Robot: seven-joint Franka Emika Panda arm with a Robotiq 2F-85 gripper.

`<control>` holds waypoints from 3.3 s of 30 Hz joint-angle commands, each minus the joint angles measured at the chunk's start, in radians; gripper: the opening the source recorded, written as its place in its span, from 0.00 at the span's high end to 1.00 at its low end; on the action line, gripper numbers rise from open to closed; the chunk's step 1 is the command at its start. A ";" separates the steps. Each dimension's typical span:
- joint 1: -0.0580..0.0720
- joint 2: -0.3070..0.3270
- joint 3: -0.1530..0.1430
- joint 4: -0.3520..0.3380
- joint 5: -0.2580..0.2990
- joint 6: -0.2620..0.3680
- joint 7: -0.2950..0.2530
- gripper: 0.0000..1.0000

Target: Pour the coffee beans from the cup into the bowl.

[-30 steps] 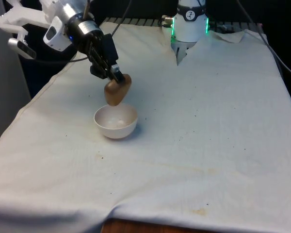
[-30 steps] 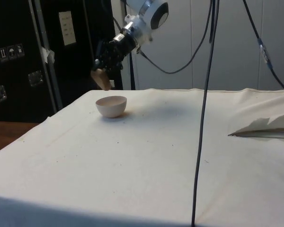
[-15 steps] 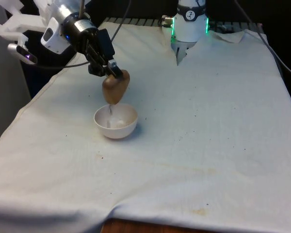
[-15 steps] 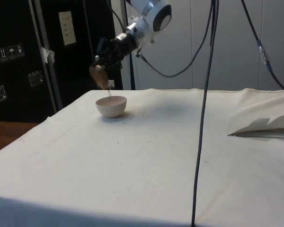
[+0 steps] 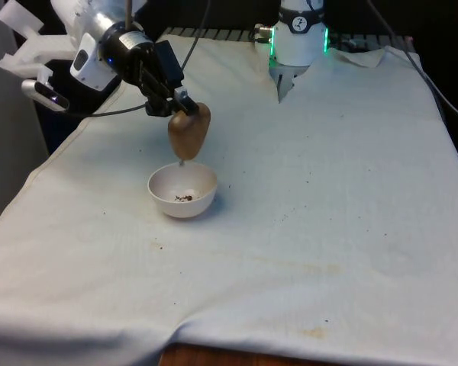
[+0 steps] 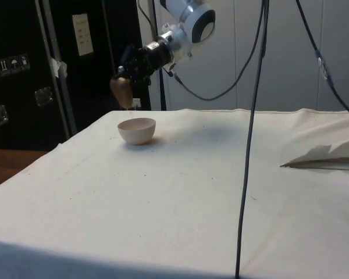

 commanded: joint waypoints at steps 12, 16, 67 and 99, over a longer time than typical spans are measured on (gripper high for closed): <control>-0.004 0.022 -0.012 -0.008 0.062 -0.085 -0.015 1.00; -0.011 0.027 -0.011 -0.009 0.090 -0.121 -0.013 1.00; -0.019 0.027 -0.072 -0.052 0.227 -0.420 0.023 1.00; 0.019 0.018 -0.104 -0.048 0.165 -0.393 0.010 1.00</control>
